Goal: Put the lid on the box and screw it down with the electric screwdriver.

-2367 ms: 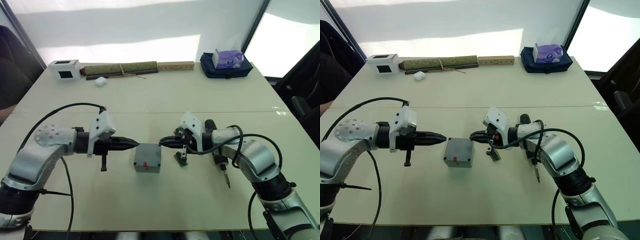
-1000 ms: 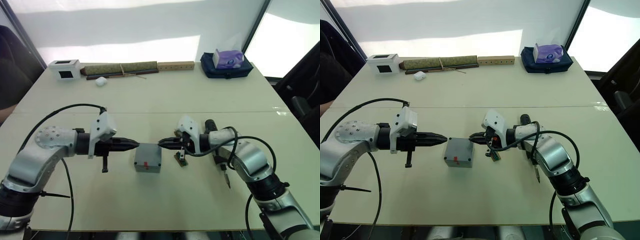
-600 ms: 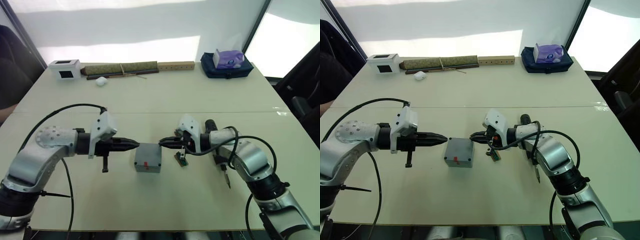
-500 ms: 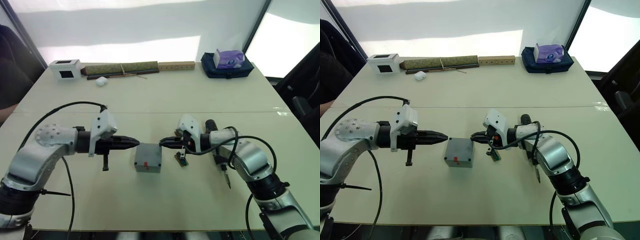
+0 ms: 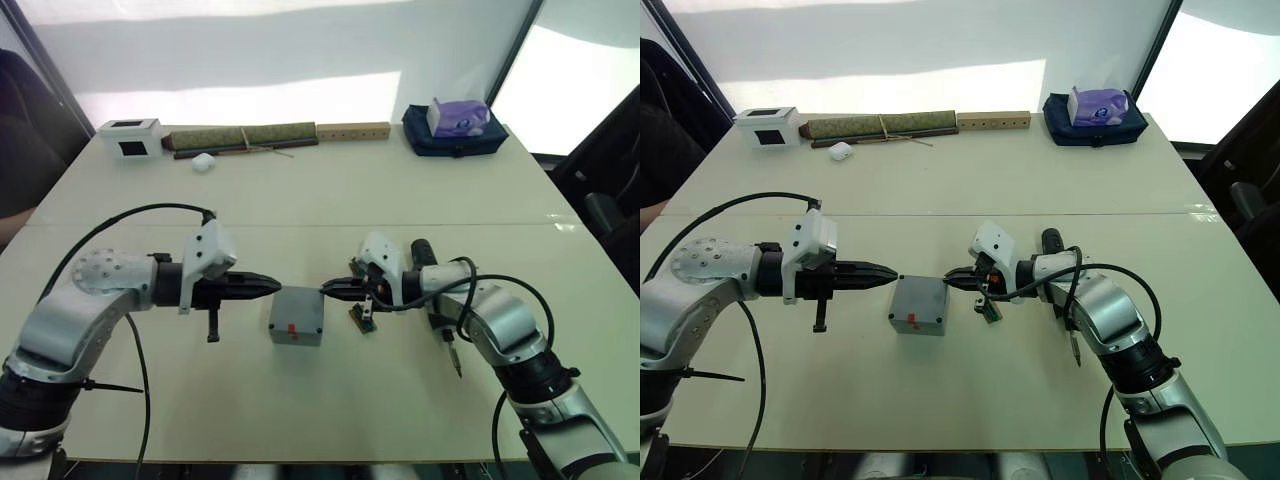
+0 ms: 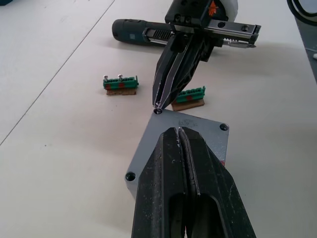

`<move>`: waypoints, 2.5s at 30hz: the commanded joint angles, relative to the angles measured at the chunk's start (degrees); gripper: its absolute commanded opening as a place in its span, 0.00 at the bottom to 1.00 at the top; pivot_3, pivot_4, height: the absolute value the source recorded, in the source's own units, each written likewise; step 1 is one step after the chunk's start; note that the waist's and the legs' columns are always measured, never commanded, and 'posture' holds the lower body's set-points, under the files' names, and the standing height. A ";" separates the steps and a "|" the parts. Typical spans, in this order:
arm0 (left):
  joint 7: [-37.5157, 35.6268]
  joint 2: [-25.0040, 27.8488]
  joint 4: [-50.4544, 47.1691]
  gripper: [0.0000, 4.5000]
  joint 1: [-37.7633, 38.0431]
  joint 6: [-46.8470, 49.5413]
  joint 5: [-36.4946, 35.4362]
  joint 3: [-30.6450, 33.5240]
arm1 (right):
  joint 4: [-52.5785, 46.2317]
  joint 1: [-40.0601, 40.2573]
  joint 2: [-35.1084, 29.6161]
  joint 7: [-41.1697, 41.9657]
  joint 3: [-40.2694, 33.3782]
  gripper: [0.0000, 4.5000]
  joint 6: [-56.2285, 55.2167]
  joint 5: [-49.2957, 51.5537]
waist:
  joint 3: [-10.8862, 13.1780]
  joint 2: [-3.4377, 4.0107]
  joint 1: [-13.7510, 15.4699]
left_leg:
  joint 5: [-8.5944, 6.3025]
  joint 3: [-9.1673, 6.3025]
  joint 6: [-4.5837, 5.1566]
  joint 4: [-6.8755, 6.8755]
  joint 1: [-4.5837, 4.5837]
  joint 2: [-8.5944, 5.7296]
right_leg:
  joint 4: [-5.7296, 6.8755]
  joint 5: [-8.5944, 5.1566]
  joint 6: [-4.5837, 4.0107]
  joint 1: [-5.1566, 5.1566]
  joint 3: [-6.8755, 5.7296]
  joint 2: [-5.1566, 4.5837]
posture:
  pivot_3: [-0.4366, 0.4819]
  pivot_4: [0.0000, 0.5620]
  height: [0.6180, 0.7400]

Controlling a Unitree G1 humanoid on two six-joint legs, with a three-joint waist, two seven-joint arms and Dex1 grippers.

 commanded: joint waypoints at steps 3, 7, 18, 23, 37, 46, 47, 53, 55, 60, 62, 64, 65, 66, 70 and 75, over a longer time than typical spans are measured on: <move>0.75 0.04 -2.38 0.00 0.47 0.24 -1.10 0.83 | 1.05 0.32 0.30 0.86 0.60 0.01 -1.49 -0.55 | 0.00 0.00 -0.01 | 0.00 0.00 0.00 0.00 0.00 0.00 | 0.00 0.00 0.00 0.00 0.00 0.00 | 0.48 0.27 1.00; 1.18 -0.14 -2.60 0.00 0.70 0.22 -1.23 0.73 | 1.16 0.29 0.18 1.27 0.72 0.01 -1.19 -0.34 | 0.00 0.00 -0.01 | 0.00 0.00 0.00 0.00 0.00 0.00 | -0.01 0.00 0.00 0.00 0.00 0.00 | 0.48 0.27 1.00; 1.54 -0.82 -2.31 0.00 0.44 -0.23 -1.54 0.01 | -1.56 -0.73 -2.08 2.97 -0.57 0.71 -0.12 0.33 | 0.00 0.00 0.00 | 0.00 0.00 0.00 0.00 0.00 0.00 | -0.01 0.00 0.00 0.00 0.00 -0.01 | 0.48 0.27 1.00; 0.70 -1.23 -1.59 0.00 0.24 -1.01 -1.46 -0.03 | -3.85 -0.71 -5.41 3.39 -3.22 0.99 0.71 0.89 | 0.01 0.01 0.02 | 0.00 0.00 0.00 -0.03 0.00 0.00 | -0.05 0.00 0.00 0.00 0.00 -0.01 | 0.48 0.27 1.00; -1.64 -5.73 -0.70 0.00 -6.95 -2.84 -3.63 -1.81 | -6.78 -13.33 -28.91 1.31 -11.01 0.99 36.28 9.07 | 0.25 0.36 -0.12 | 0.00 0.02 0.00 -0.41 -0.14 0.00 | -0.34 0.03 -0.07 -0.18 -0.01 -0.05 | 0.48 0.27 1.00; -4.31 -7.03 1.99 0.00 -8.36 -6.08 -1.77 -4.74 | 15.73 -31.20 -29.77 -14.93 7.62 0.99 51.79 26.53 | 0.25 0.42 0.16 | 0.03 0.07 -0.04 -0.54 -0.82 0.00 | -0.72 0.08 -0.08 -0.80 0.01 0.00 | 0.48 0.27 1.00; -4.22 -7.13 1.94 0.00 -8.51 -6.04 -1.81 -4.72 | 17.86 -32.45 -29.67 -17.56 8.81 0.99 51.79 30.24 | 0.25 0.42 0.20 | 0.03 0.08 -0.04 -0.52 -0.86 -0.02 | -0.76 0.08 -0.07 -0.80 0.01 -0.02 | 0.48 0.27 1.00; -2.93 -7.68 1.21 0.00 -7.70 -5.99 -1.68 -4.11 | 25.08 -33.36 -27.92 -39.65 8.91 0.99 51.79 45.54 | 0.26 0.41 0.11 | 0.01 0.12 0.00 -0.55 -0.92 -0.03 | -0.89 0.09 -0.06 -0.81 0.02 0.01 | 0.48 0.27 1.00; -2.56 -8.06 0.86 0.00 -7.43 -5.82 -1.98 -4.20 | 25.78 -32.56 -28.00 -46.08 8.94 0.99 51.79 51.18 | 0.26 0.41 0.12 | 0.01 0.12 0.01 -0.54 -0.92 -0.03 | -0.87 0.09 -0.06 -0.81 0.02 0.03 | 0.48 0.27 1.00; -1.54 -9.20 -0.14 0.00 -6.32 -6.25 -1.29 -5.18 | 27.97 -29.72 -28.24 -65.74 8.93 0.99 51.79 69.66 | 0.25 0.40 0.10 | 0.02 0.13 0.02 -0.46 -0.92 -0.01 | -0.78 0.11 -0.03 -0.79 0.02 0.08 | 0.48 0.27 1.00; -1.38 -9.41 -0.48 0.00 -6.03 -6.41 -0.94 -5.51 | 27.20 -28.39 -28.15 -73.71 8.52 0.99 50.30 76.93 | 0.25 0.40 0.11 | 0.05 0.14 0.07 -0.45 -0.92 -0.01 | -0.77 0.12 0.00 -0.78 0.03 0.08 | 0.48 0.27 1.00; -1.25 -9.52 -0.60 0.00 -5.84 -6.65 -0.70 -5.78 | 25.16 -26.39 -29.60 -82.50 10.21 0.99 45.73 86.30 | 0.24 0.38 0.10 | 0.09 0.17 0.14 -0.45 -0.92 -0.01 | -0.76 0.14 0.03 -0.78 0.05 0.08 | 0.48 0.27 1.00; -1.05 -9.66 -0.62 0.00 -5.95 -6.59 -0.72 -5.87 | 24.24 -25.05 -30.08 -86.60 10.57 0.99 43.29 89.65 | 0.24 0.38 0.09 | 0.09 0.17 0.14 -0.43 -0.92 -0.01 | -0.74 0.14 0.03 -0.77 0.05 0.08 | 0.48 0.27 1.00; -0.87 -9.76 -0.72 0.00 -6.08 -6.49 -0.80 -5.93 | 23.64 -23.65 -30.08 -89.00 10.43 0.99 41.86 91.27 | 0.24 0.38 0.11 | 0.10 0.17 0.15 -0.43 -0.92 -0.01 | -0.73 0.15 0.04 -0.77 0.05 0.08 | 0.48 0.27 1.00; -0.85 -9.42 -1.16 0.00 -6.25 -6.28 -1.30 -5.64 | 20.91 -18.02 -27.04 -95.24 6.46 0.99 37.86 92.02 | 0.22 0.35 0.05 | 0.14 0.17 0.21 -0.39 -0.92 -0.01 | -0.71 0.18 0.09 -0.73 0.05 0.12 | 0.48 0.27 1.00; -1.10 -8.98 -0.65 0.00 -7.03 -6.48 -1.00 -5.57 | 16.43 -12.29 -23.18 -102.41 2.31 0.99 34.43 92.02 | 0.15 0.24 -0.20 | 0.28 0.19 0.40 -0.32 -0.83 0.01 | -0.71 0.40 0.13 -0.62 0.09 0.16 | 0.48 0.27 1.00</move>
